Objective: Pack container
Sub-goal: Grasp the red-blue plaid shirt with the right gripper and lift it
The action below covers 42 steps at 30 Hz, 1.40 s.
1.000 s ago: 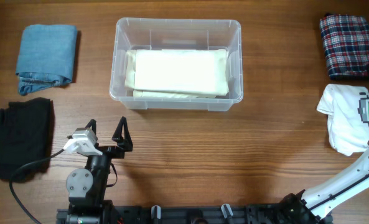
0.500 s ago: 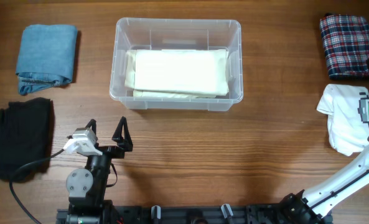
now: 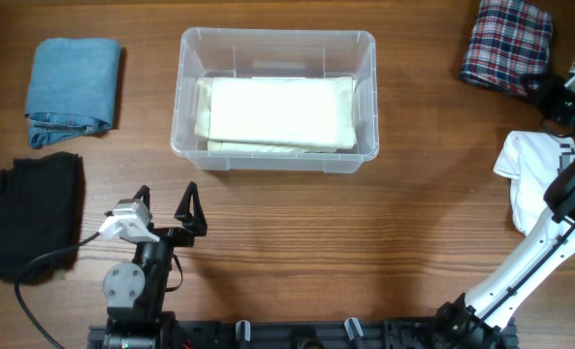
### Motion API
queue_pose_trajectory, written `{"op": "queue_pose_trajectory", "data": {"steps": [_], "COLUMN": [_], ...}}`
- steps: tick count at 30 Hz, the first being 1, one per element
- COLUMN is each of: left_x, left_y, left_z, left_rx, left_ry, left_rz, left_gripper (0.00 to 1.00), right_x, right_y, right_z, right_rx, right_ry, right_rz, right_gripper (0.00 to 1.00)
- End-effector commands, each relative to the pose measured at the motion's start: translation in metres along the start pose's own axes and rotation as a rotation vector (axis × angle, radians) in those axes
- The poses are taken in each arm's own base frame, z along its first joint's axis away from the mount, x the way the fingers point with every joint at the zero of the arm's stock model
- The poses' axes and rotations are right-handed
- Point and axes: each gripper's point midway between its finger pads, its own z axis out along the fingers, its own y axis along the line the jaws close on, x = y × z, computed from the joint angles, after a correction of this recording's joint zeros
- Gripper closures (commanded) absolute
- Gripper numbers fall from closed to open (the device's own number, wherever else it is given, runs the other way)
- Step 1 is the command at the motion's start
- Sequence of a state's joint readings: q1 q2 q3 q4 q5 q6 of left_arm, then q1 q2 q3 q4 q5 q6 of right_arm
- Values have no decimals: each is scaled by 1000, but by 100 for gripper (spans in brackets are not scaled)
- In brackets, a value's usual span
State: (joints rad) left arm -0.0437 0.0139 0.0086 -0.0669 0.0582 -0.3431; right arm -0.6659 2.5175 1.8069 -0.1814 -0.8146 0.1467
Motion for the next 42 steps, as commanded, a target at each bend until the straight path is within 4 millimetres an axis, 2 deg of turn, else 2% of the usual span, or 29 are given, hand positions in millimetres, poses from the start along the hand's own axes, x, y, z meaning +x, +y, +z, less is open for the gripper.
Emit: {"op": "queue_pose_trajectory", "data": {"steps": [1,3,8,12,16,19,24,26,32,37,42], "left_x": [0,0,0,0,0,0,0,0,0,0,0], "left_y": [3,3,3,3,3,3,3,3,3,3,3], "left_z": [0,0,0,0,0,0,0,0,0,0,0], "left_rx": [-10,-10,-10,-10,-10,-10,-10,-10,-10,-10,-10], "left_ry": [-3,-2,-2,-2,-2,-2,-2,-2,-3,-2,-2], "left_rz": [-2,-2,-2,-2,-2,-2,-2,-2,-2,-2,-2], "left_gripper": [0,0,0,0,0,0,0,0,0,0,0], "right_x": [74,74,66,42,5,-24,-45,-46,-42,-33,-10], "right_y": [-38,-37,-18,8,51,98,165,189,239,294,368], "right_z": [28,28,23,3,-28,-57,-95,-106,-127,-148,-167], "right_rx": [45,41,-37,-41,-45,-38,4,-5,-21,-71,-159], "right_ry": [135,139,138,120,74,31,-14,-18,-19,-26,-21], "right_rz": [174,176,174,148,86,-7,-148,-192,-274,-340,-414], "right_gripper": [89,95,96,95,96,96,96,96,96,96,96]}}
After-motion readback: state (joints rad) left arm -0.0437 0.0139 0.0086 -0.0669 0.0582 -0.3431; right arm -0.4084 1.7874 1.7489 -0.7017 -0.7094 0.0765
